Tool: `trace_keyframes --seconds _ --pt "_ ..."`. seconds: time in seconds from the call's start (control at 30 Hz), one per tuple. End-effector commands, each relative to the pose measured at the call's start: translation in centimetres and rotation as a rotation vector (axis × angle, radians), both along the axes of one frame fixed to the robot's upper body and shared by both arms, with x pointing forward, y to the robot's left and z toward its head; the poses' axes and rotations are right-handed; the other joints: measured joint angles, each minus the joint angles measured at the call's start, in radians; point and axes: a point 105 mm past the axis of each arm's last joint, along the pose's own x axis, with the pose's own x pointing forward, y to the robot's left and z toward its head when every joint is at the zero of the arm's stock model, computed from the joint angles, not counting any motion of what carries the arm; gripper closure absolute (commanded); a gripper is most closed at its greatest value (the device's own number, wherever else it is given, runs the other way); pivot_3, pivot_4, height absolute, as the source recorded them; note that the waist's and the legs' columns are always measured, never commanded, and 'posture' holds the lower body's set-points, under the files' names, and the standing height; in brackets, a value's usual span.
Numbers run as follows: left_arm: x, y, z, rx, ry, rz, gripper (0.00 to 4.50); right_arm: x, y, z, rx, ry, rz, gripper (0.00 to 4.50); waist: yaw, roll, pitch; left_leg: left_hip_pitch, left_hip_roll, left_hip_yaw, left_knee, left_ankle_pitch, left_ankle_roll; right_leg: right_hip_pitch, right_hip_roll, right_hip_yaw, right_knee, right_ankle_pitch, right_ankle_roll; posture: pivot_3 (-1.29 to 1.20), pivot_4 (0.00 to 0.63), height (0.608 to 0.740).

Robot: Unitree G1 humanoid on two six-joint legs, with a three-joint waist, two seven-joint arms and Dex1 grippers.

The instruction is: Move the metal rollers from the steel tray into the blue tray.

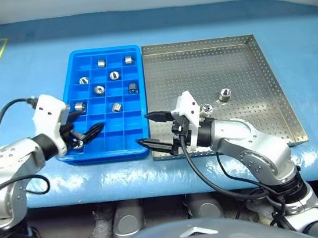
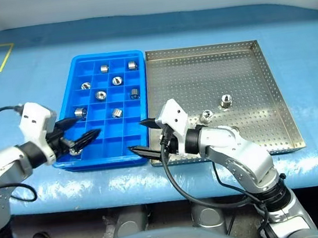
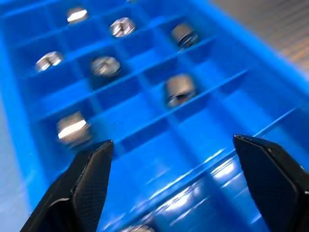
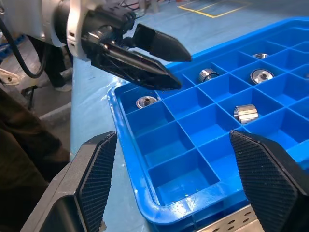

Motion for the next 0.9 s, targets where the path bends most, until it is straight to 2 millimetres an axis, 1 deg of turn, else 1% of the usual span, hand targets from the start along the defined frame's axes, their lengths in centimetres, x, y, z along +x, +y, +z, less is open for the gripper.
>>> trace_keyframes --seconds 0.03,0.1,0.2,0.3,0.4,0.47,0.5,0.6,0.67,0.73,0.9 --pt "1.1 -2.2 0.5 -0.032 -0.035 -0.096 0.33 0.6 -1.8 0.8 -0.034 -0.070 -0.119 0.57 -0.002 0.000 0.000 0.000 0.000 0.000 0.000 0.000 0.000 0.000 0.000 0.000 0.000 0.000 0.000 -0.03 0.150 0.740" --pt "2.0 -4.7 0.1 -0.043 -0.030 -0.174 0.33 1.0 -3.5 0.2 -0.107 -0.087 -0.210 0.57 -0.003 0.001 0.000 0.000 0.000 0.000 0.001 0.000 0.000 0.000 0.000 0.000 0.000 0.000 0.001 -0.08 0.150 0.740" --pt "3.9 -7.7 -1.4 -0.003 -0.019 -0.237 0.33 1.0 -5.6 -0.5 -0.171 -0.083 -0.317 0.57 -0.005 0.001 -0.001 0.000 -0.001 0.000 0.003 0.000 0.000 0.001 0.000 0.001 -0.001 0.001 0.002 -0.11 0.150 0.740" --pt "5.5 -10.9 -2.6 0.013 -0.013 -0.304 0.33 0.7 -7.4 -1.0 -0.225 -0.081 -0.404 0.57 -0.031 0.001 -0.001 -0.001 -0.002 0.001 0.003 0.000 0.000 0.002 0.000 0.002 -0.002 0.002 0.004 -0.18 0.150 0.740" --pt "6.2 -14.1 -3.5 0.036 -0.005 -0.408 0.33 0.2 -8.4 -0.9 -0.239 -0.082 -0.464 0.57 -0.061 0.001 -0.001 -0.002 -0.002 0.002 0.003 0.000 0.001 0.002 0.000 0.003 -0.003 0.002 0.004 -0.23 0.150 0.740" --pt "6.8 -15.7 -4.0 0.062 -0.008 -0.447 0.33 0.0 -8.8 -0.9 -0.251 -0.082 -0.498 0.57 -0.086 0.002 -0.001 -0.002 -0.001 0.002 0.003 -0.001 0.001 0.002 0.001 0.003 -0.004 0.002 0.004 -0.25 0.150 0.740" --pt "7.0 -16.9 -4.2 0.062 -0.008 -0.478 0.33 -0.1 -8.9 -1.0 -0.256 -0.080 -0.511 0.57 -0.096 0.002 -0.001 -0.002 -0.001 0.002 0.003 -0.001 0.001 0.002 0.001 0.003 -0.004 0.002 0.004 -0.26 0.150 0.740" --pt "7.1 -19.1 -4.6 0.060 0.000 -0.550 0.33 -0.4 -8.8 -1.1 -0.259 -0.075 -0.528 0.57 -0.122 0.002 -0.001 -0.002 -0.002 0.002 0.003 -0.001 0.002 0.002 0.001 0.004 -0.004 0.002 0.004 -0.29 0.150 0.740" --pt "7.3 -19.9 -5.0 0.076 0.007 -0.574 0.33 -0.5 -8.8 -1.1 -0.256 -0.073 -0.535 0.57 -0.145 0.002 -0.001 -0.002 -0.002 0.002 0.003 -0.001 0.002 0.002 0.001 0.004 -0.005 0.002 0.005 -0.30 0.150 0.740" --pt "7.5 -20.3 -5.3 0.098 0.008 -0.583 0.33 -0.5 -8.8 -1.1 -0.255 -0.074 -0.542 0.57 -0.164 0.002 -0.001 -0.002 -0.002 0.002 0.003 -0.001 0.002 0.002 0.001 0.004 -0.005 0.002 0.005 -0.31 0.150 0.740" --pt "8.3 -20.2 -6.5 0.175 0.014 -0.570 0.33 -0.6 -9.0 -1.0 -0.252 -0.078 -0.564 0.57 -0.204 0.002 -0.001 -0.002 -0.002 0.003 0.003 -0.001 0.002 0.002 0.001 0.005 -0.005 0.003 0.006 -0.32 0.150 0.740"
